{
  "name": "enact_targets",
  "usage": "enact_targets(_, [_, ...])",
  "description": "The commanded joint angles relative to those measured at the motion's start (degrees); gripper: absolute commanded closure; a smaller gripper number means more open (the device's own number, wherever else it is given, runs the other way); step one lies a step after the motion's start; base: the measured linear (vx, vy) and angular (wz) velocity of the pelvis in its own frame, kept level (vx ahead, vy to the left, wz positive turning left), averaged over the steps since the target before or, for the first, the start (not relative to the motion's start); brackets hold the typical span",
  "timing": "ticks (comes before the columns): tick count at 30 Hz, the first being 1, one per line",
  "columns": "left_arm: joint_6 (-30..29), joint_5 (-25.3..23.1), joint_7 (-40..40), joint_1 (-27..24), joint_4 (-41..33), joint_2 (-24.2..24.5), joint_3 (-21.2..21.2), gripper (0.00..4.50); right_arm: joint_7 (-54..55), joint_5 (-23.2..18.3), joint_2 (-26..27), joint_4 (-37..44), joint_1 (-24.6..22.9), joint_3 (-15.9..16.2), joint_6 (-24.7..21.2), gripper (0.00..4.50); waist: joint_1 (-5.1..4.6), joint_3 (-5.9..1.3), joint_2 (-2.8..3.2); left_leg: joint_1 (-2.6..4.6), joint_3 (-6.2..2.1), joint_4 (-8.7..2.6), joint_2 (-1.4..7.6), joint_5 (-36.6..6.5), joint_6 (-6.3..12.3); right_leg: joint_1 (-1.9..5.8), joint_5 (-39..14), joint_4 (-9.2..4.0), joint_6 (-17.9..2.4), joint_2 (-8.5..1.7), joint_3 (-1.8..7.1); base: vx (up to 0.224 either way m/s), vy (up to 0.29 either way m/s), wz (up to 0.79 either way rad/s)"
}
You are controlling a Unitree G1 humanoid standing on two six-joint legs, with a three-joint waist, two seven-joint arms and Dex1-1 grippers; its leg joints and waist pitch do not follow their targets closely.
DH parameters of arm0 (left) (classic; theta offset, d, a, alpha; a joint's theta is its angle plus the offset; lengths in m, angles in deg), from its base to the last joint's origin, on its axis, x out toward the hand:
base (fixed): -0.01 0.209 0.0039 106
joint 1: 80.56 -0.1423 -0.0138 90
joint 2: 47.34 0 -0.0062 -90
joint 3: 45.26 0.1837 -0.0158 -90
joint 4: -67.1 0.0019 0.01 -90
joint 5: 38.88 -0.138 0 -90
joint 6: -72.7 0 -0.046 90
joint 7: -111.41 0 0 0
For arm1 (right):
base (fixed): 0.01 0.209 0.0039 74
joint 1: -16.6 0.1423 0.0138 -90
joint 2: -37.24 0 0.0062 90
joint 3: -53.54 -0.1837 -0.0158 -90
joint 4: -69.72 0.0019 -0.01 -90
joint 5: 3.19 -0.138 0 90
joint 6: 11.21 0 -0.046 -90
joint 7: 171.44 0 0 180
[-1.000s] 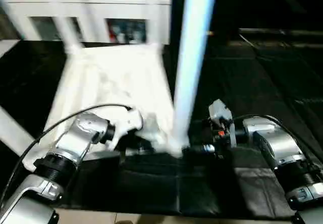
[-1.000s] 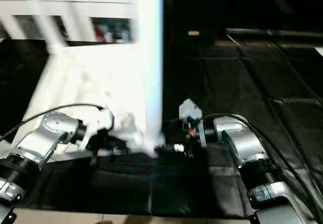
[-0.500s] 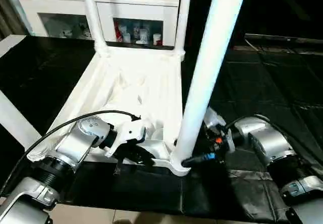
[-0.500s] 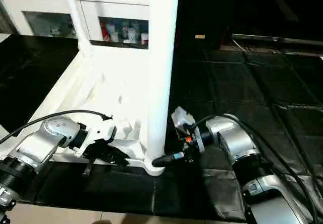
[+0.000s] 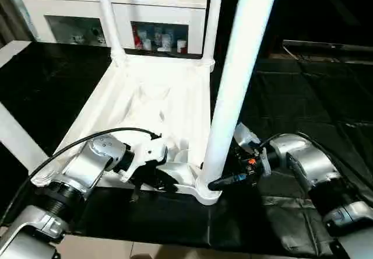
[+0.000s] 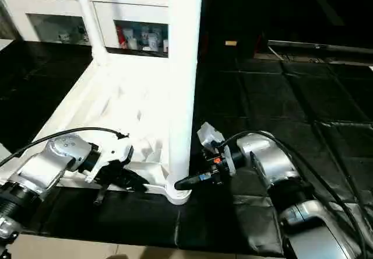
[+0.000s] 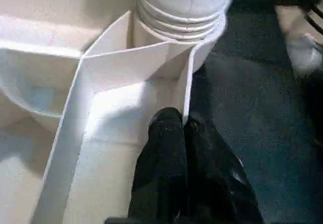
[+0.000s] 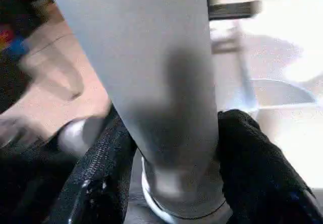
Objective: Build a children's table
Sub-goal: Rotate leg to tighten
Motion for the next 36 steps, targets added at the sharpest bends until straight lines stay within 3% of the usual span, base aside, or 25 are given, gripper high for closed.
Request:
enact_targets(1, [-3.65,1.23,8.88,3.01,1.86,-5.87,-2.14,4.50,11.34,0.94,6.18,1.08,-0.74,0.93,-3.16,2.35,-0.67,-3.22,0.37,-0.54,0.86,-4.27,-0.39,-14.47,0.50,3.22,-24.51,-5.00,-8.46,-2.14,2.24,0.000,0.000,0.00])
enact_targets(2, [-3.65,1.23,8.88,3.01,1.86,-5.87,-2.14,4.50,11.34,0.94,6.18,1.08,-0.74,0.93,-3.16,2.36,-0.89,-3.14,0.14,-0.22,0.76,-4.16,-0.80,-15.70,-0.11,3.07,-29.58,-5.78,-6.21,-2.21,1.85,0.000,0.000,0.00])
enact_targets(3, [-3.93,1.31,10.05,3.34,2.17,-6.57,-2.64,4.50,13.72,1.18,7.05,1.02,-0.78,0.78,-3.59,2.40,-1.15,-3.19,0.04,-0.28,0.55,-4.24,-0.86,-15.92,-0.33,3.28,-31.36,-5.90,-5.24,-2.34,1.66,0.000,0.000,0.00])
enact_targets(4, [-5.13,0.99,13.32,4.17,2.90,-8.40,-3.51,4.50,20.69,2.38,9.94,0.72,-0.78,0.06,-4.26,2.40,-1.97,-2.98,0.20,-0.85,0.41,-4.36,-0.97,-15.83,-0.52,3.42,-33.17,-6.33,-3.66,-2.35,1.45,0.000,0.000,0.00])
enact_targets(5, [-5.58,0.84,14.35,4.45,3.12,-8.93,-3.75,4.50,22.79,2.64,10.96,0.52,-0.68,-0.30,-4.71,2.41,-2.64,-3.01,0.09,-0.54,0.24,-4.15,-1.26,-17.24,-0.56,3.18,-36.05,-6.92,-2.13,-2.33,0.86,0.000,0.000,0.00])
enact_targets(6, [-6.50,0.33,17.21,5.22,3.89,-10.34,-4.40,4.50,27.85,3.71,13.32,0.01,-0.27,-1.02,-5.77,2.42,-3.43,-2.92,0.15,-0.75,0.09,-4.11,-1.43,-17.89,-0.35,3.23,-37.41,-7.24,-1.00,-2.22,0.45,0.000,0.000,0.00])
enact_targets(8, [-6.95,0.01,18.81,5.65,4.35,-11.10,-4.76,4.50,30.50,4.36,14.57,-0.24,0.00,-1.40,-6.45,2.47,-3.98,-3.18,0.41,-0.57,-0.09,-4.00,-1.52,-18.00,0.12,3.26,-37.27,-7.70,-0.51,-2.27,-0.04,0.000,0.000,0.00])
enact_targets(9, [-8.61,-0.68,23.72,7.11,5.74,-13.52,-6.20,4.50,37.90,5.97,18.40,-1.23,1.02,-2.68,-7.60,2.49,-4.52,-3.08,0.69,-0.73,-0.22,-4.28,-1.26,-18.14,0.26,3.37,-35.40,-7.77,-1.28,-2.25,-0.29,0.000,0.000,0.00])
enact_targets(10, [-8.61,-0.68,23.72,7.11,5.74,-13.52,-6.20,4.50,37.90,5.97,18.40,-1.23,1.02,-2.68,-7.60,2.50,-4.75,-3.09,0.87,-0.54,-0.30,-4.28,-1.26,-18.57,0.22,3.27,-34.96,-7.93,-1.66,-2.26,-0.58,0.000,0.000,0.00])
enact_targets(12, [-9.64,-1.28,27.88,8.32,6.95,-15.44,-7.52,4.50,43.82,7.38,21.37,-2.52,2.11,-3.71,-7.84,2.52,-5.21,-3.17,0.75,-0.33,-0.45,-4.32,-1.24,-19.75,0.54,3.45,-34.36,-8.25,-1.63,-2.28,-1.16,0.000,0.000,0.00])
enact_targets(13, [-9.94,-1.63,29.43,8.66,7.31,-16.14,-8.05,4.50,45.95,7.75,22.27,-2.81,2.39,-4.00,-8.04,2.52,-5.38,-3.23,0.91,-0.49,-0.52,-4.44,-1.17,-19.56,0.67,3.53,-33.20,-8.06,-2.06,-2.38,-1.08,0.000,0.000,0.00])
enact_targets(15, [-11.03,-1.64,32.54,9.22,7.39,-17.56,-9.23,4.50,49.62,7.33,24.78,-3.82,3.53,-5.13,-8.31,2.52,-5.73,-3.12,0.57,-0.22,-0.52,-4.52,-1.06,-20.67,1.07,3.18,-32.60,-8.04,-2.93,-2.40,-0.95,0.000,0.000,0.00])
enact_targets(18, [-11.53,-1.90,32.96,8.97,6.47,-17.45,-9.14,4.50,48.54,6.98,25.34,-3.55,3.56,-4.82,-7.52,2.52,-5.75,-3.25,0.37,-0.47,-0.51,-4.73,-0.90,-20.10,1.69,3.40,-30.73,-7.76,-3.54,-2.54,-0.56,0.000,0.000,0.00])
enact_targets(19, [-11.42,-2.20,32.49,8.62,5.96,-17.01,-8.88,4.50,48.06,6.99,25.28,-3.30,3.34,-4.95,-7.06,2.52,-5.59,-3.30,0.51,-0.58,-0.44,-4.93,-0.66,-18.73,2.01,3.37,-28.01,-7.25,-4.84,-2.68,0.03,0.000,0.000,0.00])
enact_targets(21, [-11.30,-2.47,32.00,8.29,5.56,-16.63,-8.68,4.50,47.88,7.25,25.26,-3.08,3.13,-5.21,-6.76,1.84,-5.36,-3.44,0.25,-0.69,-0.23,-4.97,-0.59,-16.70,2.18,3.47,-25.23,-6.71,-6.12,-2.77,0.49,0.000,0.000,0.00])
enact_targets(22, [-11.09,-2.64,31.29,7.83,4.97,-16.05,-8.50,4.50,47.31,7.26,24.96,-2.56,2.75,-5.44,-6.31,1.84,-5.19,-3.46,-0.25,-0.94,-0.12,-4.93,-0.62,-15.17,2.37,3.60,-24.43,-6.35,-6.55,-2.84,0.73,0.000,0.000,0.00])
enact_targets(24, [-10.62,-2.58,28.92,6.52,3.23,-14.24,-8.36,4.50,45.04,6.78,23.33,-0.94,1.64,-5.76,-5.88,1.72,-4.94,-3.55,0.20,-0.83,0.03,-4.87,-0.53,-13.88,2.43,3.51,-23.26,-6.17,-7.20,-2.88,0.99,0.000,0.000,0.00])
enact_targets(25, [-10.35,-2.51,28.34,6.33,3.06,-13.89,-8.31,4.50,44.28,6.60,22.87,-0.65,1.38,-5.75,-5.69,1.56,-4.91,-3.72,-0.04,-1.19,0.06,-4.87,-0.49,-12.18,2.50,3.88,-21.03,-5.88,-7.66,-2.91,1.07,0.000,0.000,0.00])
enact_targets(27, [-9.28,-2.33,26.16,5.70,2.64,-12.47,-7.89,4.50,41.40,6.13,20.78,0.51,0.38,-5.73,-5.09,1.44,-4.78,-3.87,0.34,-1.07,0.22,-4.74,-0.52,-10.11,2.74,3.85,-18.16,-5.61,-8.48,-2.77,1.18,0.000,0.000,0.00])
enact_targets(29, [-8.45,-2.28,24.17,5.32,2.57,-11.28,-7.32,4.50,38.49,5.78,18.45,1.73,-0.33,-5.49,-5.01,1.33,-4.57,-4.16,0.09,-1.19,0.33,-4.56,-0.52,-7.58,3.36,4.10,-13.62,-4.98,-10.03,-2.64,1.31,0.031,-0.020,0.01])
enact_targets(30, [-7.68,-2.29,22.54,5.08,2.58,-10.42,-6.86,4.50,36.27,5.51,16.60,2.42,-0.70,-5.42,-4.79,1.10,-4.32,-4.38,0.43,-1.41,0.36,-4.27,-0.60,-4.70,4.19,4.29,-8.81,-4.42,-11.54,-2.52,1.31,0.000,0.000,0.00])
enact_targets(31, [-7.68,-2.29,22.54,5.08,2.58,-10.42,-6.86,4.50,36.27,5.51,16.60,2.42,-0.70,-5.42,-4.79,1.10,-4.22,-4.41,0.35,-1.41,0.35,-4.21,-0.55,-4.10,4.42,4.35,-7.59,-4.26,-11.96,-2.48,1.33,0.000,0.000,0.00])
enact_targets(32, [-5.74,-2.27,19.53,4.62,2.43,-9.03,-6.02,4.50,32.11,5.12,13.50,3.17,-1.10,-5.16,-3.93,0.95,-3.96,-4.37,0.71,-1.26,0.43,-4.18,-0.56,-3.82,4.72,4.16,-6.37,-4.21,-12.78,-2.42,1.33,0.000,0.000,0.00])
enact_targets(36, [-3.01,-1.69,14.07,3.70,1.42,-6.73,-4.66,4.50,25.26,5.16,8.68,3.55,-1.28,-4.66,-1.84,0.62,-3.21,-4.21,0.95,-0.90,0.58,-4.32,-0.24,-7.12,4.37,4.09,-8.80,-4.44,-13.16,-2.41,1.33,0.000,0.000,0.00])
